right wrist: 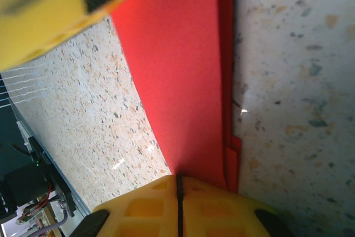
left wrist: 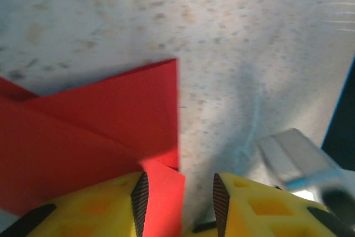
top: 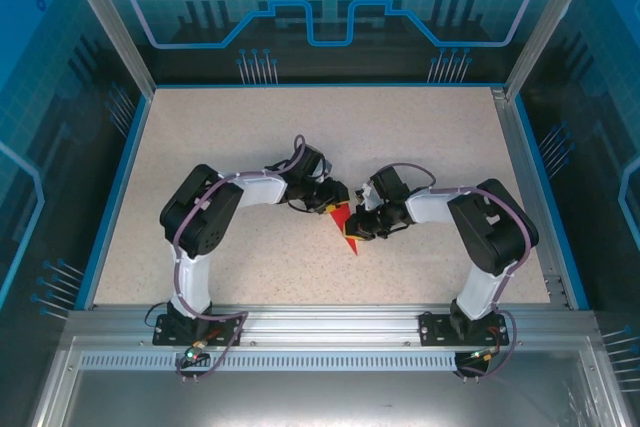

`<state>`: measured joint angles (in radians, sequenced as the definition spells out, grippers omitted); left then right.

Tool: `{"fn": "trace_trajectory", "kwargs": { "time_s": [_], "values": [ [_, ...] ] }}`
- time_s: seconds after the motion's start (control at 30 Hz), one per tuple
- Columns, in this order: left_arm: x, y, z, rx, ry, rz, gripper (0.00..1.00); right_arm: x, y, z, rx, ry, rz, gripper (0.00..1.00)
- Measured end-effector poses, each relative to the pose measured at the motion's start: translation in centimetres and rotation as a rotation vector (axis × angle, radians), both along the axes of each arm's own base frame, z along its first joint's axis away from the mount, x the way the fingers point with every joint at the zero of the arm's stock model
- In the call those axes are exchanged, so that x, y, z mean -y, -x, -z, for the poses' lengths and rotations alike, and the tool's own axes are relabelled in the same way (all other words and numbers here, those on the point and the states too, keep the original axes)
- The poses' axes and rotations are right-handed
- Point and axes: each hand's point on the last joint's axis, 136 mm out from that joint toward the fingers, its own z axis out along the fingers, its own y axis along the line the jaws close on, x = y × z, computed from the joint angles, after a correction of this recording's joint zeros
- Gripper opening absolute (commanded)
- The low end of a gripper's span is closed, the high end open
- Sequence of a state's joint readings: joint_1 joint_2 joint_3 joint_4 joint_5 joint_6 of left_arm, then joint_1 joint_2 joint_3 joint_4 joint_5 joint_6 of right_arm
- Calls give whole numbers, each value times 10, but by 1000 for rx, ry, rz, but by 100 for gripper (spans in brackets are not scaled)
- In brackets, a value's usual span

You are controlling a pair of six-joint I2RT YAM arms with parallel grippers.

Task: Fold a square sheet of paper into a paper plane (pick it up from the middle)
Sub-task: Fifth fold the wing at the center of the table.

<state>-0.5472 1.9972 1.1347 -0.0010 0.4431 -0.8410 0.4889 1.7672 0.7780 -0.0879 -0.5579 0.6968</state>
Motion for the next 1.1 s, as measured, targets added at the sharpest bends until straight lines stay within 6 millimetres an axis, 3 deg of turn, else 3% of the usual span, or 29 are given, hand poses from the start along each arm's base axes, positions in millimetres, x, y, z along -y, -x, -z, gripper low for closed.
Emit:
{"fn": "trace_trajectory", "kwargs": {
  "time_s": [0.3, 0.53, 0.6, 0.77, 1.1],
  "values": [
    [-1, -1, 2, -9, -6, -19, 37, 5, 1, -12, 28, 18, 15, 12],
    [-1, -1, 2, -10, -7, -19, 37, -13, -12, -32, 67, -21, -13, 14],
    [-1, -1, 2, -10, -7, -20, 37, -18, -15, -29, 70, -18, -20, 14],
    [-2, -1, 3, -9, -10, -21, 37, -13, -14, -2, 17, 31, -6, 14],
    [-2, -2, 3, -9, -14, -24, 36, -14, -14, -4, 44, -23, -4, 15]
  ]
}}
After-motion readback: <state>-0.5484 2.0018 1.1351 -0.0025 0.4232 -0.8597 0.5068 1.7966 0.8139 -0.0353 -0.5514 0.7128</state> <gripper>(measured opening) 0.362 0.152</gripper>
